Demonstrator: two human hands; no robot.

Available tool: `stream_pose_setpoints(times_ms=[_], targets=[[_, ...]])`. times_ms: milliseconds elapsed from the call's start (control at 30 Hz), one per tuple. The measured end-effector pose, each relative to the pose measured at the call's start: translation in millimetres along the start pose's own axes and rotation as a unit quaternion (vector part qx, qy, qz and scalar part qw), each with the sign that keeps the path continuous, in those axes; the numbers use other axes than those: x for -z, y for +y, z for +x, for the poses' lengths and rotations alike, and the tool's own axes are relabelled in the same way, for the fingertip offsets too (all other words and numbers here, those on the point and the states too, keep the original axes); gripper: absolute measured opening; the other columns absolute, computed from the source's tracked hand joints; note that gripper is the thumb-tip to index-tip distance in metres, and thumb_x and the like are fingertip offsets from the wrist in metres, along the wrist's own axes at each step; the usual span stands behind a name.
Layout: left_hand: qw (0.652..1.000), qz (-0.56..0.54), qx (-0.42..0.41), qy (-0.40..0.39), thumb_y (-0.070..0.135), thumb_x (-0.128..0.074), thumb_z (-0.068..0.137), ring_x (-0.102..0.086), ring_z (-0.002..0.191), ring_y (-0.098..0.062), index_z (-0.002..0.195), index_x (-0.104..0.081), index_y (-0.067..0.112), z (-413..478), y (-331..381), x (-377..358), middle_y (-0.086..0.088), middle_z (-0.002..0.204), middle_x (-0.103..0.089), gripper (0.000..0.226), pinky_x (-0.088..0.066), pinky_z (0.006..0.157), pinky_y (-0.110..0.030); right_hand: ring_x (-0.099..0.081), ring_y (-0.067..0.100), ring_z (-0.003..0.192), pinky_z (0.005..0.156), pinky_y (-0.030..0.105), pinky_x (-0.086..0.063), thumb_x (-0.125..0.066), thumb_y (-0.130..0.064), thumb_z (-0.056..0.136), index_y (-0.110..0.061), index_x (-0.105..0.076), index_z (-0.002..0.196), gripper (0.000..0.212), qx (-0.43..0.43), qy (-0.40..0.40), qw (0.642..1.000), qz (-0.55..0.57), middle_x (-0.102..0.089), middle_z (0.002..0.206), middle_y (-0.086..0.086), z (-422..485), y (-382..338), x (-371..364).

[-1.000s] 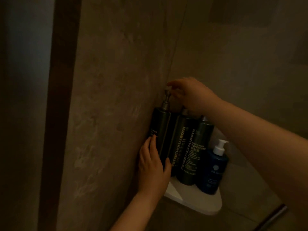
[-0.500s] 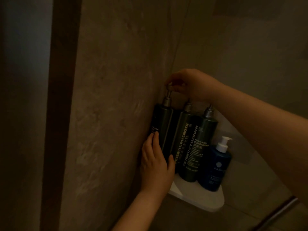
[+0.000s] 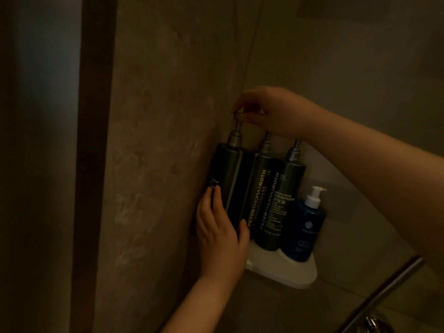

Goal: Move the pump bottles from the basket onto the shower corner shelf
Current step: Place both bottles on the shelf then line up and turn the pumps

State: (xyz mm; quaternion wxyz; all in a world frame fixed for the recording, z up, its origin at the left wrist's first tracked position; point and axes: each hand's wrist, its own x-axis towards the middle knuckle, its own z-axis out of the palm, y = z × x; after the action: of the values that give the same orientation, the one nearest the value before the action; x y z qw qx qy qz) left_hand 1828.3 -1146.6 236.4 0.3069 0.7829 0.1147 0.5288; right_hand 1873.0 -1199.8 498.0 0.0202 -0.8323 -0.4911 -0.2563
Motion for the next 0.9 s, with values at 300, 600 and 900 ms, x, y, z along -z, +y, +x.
stream_pose_setpoints(times_ms=[300,600,900], targets=[[1.000,-0.012,-0.006,-0.008,0.028,-0.069,0.081,-0.033,0.132,-0.030,0.147,-0.017,0.007,-5.2,-1.4,5.0,-0.016,0.148,-0.026,0.086,-0.039,0.103,-0.046,-0.054,0.005,0.078,0.071,0.024,-0.037,-0.059,-0.031,0.089,-0.030,-0.065,0.111,0.023,-0.033,-0.019,0.999,0.013,-0.059,0.087,-0.012,-9.3,-4.7,5.0],[0.998,-0.047,0.003,-0.037,0.034,-0.070,0.081,-0.035,0.128,-0.021,0.149,-0.006,0.020,-4.4,-10.6,1.9,-0.009,0.146,-0.022,0.094,-0.031,0.103,-0.030,-0.062,0.015,0.075,0.065,0.025,-0.044,-0.055,-0.035,0.091,-0.019,-0.072,0.102,0.026,-0.070,-0.035,0.997,0.024,-0.068,0.080,0.001,-12.9,-7.0,13.3],[0.996,-0.069,-0.015,-0.053,0.037,-0.064,0.084,-0.031,0.126,-0.012,0.144,0.005,0.034,-6.7,-13.6,0.1,-0.002,0.145,-0.022,0.092,-0.027,0.101,-0.025,-0.058,0.016,0.072,0.059,0.024,-0.040,-0.055,-0.039,0.090,-0.016,-0.073,0.096,0.029,-0.101,-0.030,0.994,0.036,-0.066,0.078,0.004,-18.7,0.8,11.4]])
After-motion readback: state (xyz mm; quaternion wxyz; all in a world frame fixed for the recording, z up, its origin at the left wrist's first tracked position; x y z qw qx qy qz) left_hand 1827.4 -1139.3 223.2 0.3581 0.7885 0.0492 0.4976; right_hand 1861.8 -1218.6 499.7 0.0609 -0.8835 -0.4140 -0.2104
